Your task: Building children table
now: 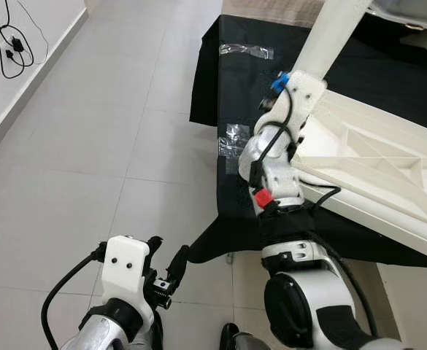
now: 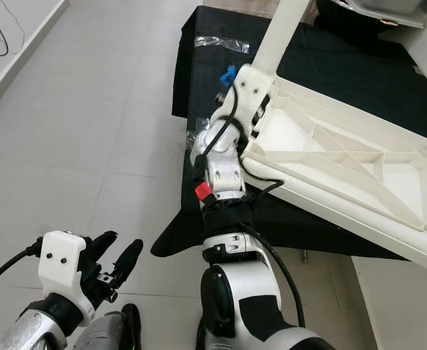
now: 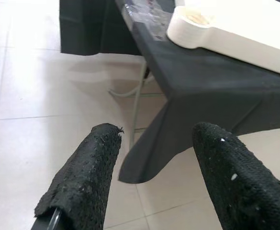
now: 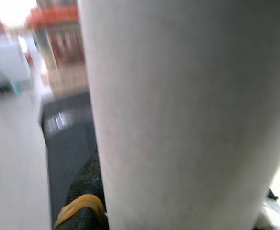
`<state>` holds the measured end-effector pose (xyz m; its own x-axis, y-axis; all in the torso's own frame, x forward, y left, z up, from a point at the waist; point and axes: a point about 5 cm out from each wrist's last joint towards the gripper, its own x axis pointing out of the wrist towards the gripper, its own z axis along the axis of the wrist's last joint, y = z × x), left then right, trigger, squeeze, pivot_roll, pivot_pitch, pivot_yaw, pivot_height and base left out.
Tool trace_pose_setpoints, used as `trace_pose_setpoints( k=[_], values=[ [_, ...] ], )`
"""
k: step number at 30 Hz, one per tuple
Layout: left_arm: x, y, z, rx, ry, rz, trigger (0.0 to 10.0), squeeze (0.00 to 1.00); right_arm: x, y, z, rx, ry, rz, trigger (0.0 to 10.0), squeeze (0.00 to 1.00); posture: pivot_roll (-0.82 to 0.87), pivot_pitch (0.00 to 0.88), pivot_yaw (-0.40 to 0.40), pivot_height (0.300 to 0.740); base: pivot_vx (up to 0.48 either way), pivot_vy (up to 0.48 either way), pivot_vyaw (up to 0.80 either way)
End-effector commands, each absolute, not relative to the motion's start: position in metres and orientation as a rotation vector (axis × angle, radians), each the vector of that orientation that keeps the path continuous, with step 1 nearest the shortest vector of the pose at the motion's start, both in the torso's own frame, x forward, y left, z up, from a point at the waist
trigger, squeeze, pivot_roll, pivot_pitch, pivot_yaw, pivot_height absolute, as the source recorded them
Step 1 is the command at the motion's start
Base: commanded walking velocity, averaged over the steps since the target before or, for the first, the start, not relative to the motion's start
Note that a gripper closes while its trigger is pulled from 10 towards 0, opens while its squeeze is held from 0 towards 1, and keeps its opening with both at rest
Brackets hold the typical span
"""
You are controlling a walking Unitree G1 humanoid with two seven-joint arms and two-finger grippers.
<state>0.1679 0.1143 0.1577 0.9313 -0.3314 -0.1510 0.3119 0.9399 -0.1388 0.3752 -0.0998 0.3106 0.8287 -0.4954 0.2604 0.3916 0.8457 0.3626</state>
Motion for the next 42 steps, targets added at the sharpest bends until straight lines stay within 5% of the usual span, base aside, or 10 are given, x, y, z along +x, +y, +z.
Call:
trace_pose_setpoints(
  k=[1,6,7,15,16,25,42],
  values=[
    [0.168,0.114,0.151,-0.114,0.201,-0.334,10.0,0.0,0.369,-0.104,0.33,0.352,-0.453,-0.438,10.0,0.0,0.12,0.207,-0.126,0.74,0.0,0.0,0.0],
    [0.178,0.114,0.153,-0.039,0.166,-0.336,10.0,0.0,0.36,-0.098,0.331,0.393,-0.464,-0.175,10.0,0.0,0.11,0.186,-0.122,0.74,0.0,0.0,0.0],
    [0.184,0.115,0.155,0.0,0.143,-0.327,10.0,1.0,0.359,-0.095,0.323,0.406,-0.445,-0.097,10.0,0.0,0.1,0.172,-0.119,0.74,0.0,0.0,0.0],
    [0.232,0.123,0.173,0.243,-0.014,-0.287,10.0,1.0,0.345,-0.077,0.272,0.481,-0.297,0.212,10.0,0.0,0.1,0.142,-0.107,0.74,0.0,0.0,0.0],
    [0.24,0.12,0.177,0.275,-0.038,-0.306,10.0,0.0,0.343,-0.076,0.264,0.49,-0.271,0.217,10.0,0.0,0.09,0.13,-0.103,0.74,0.0,0.0,0.0],
    [0.281,0.092,0.183,0.309,-0.088,-0.452,10.0,0.0,0.328,-0.072,0.245,0.597,-0.198,0.335,10.0,0.0,0.08,0.097,-0.097,0.74,0.0,0.0,0.0],
    [0.303,0.069,0.173,0.297,-0.099,-0.542,10.0,0.0,0.307,-0.059,0.25,0.627,-0.178,0.519,10.0,0.0,0.07,0.105,-0.099,0.74,0.0,0.0,0.0]
  ],
)
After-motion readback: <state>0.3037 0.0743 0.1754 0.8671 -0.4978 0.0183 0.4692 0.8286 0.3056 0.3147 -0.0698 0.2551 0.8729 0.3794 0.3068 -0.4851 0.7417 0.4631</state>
